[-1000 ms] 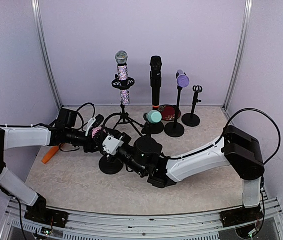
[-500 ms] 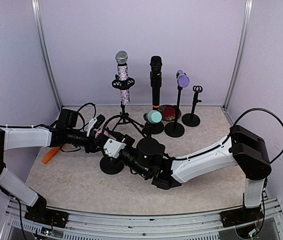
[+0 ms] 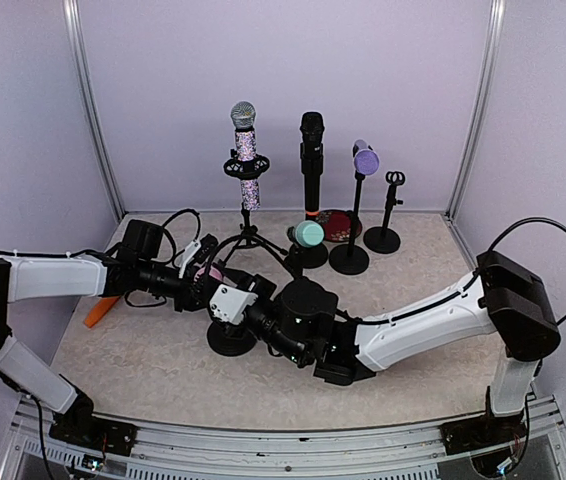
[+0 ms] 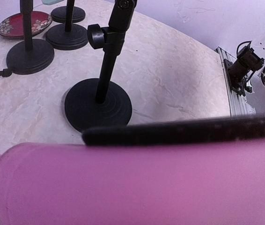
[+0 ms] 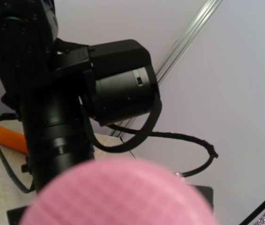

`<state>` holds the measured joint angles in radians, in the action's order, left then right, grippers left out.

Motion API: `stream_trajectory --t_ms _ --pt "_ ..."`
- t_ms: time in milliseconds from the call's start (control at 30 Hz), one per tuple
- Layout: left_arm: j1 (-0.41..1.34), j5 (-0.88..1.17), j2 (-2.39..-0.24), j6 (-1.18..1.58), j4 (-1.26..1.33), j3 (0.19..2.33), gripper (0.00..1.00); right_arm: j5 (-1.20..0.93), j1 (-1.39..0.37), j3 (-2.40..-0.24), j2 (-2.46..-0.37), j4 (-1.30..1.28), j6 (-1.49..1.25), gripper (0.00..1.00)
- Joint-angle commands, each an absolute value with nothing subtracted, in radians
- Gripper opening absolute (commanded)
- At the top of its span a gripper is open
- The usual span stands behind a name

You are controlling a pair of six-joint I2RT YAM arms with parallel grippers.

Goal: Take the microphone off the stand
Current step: Remove the microphone from the microphone stand.

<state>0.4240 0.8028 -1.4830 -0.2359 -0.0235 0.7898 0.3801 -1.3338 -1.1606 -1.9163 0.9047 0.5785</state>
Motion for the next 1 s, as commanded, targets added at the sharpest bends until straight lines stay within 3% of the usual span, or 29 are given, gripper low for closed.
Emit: stream_trajectory --t_ms 0,967 --pt "0.376 0.531 -1.547 -0.182 -0.055 0.799 0.00 0.199 -1.472 -1.187 -1.747 1.174 0.558 0.00" --pt "0.390 0.417 -1.629 -0.230 -0.077 0.841 0.00 0.155 -1.554 -1.199 -1.650 1.129 0.638 0.00"
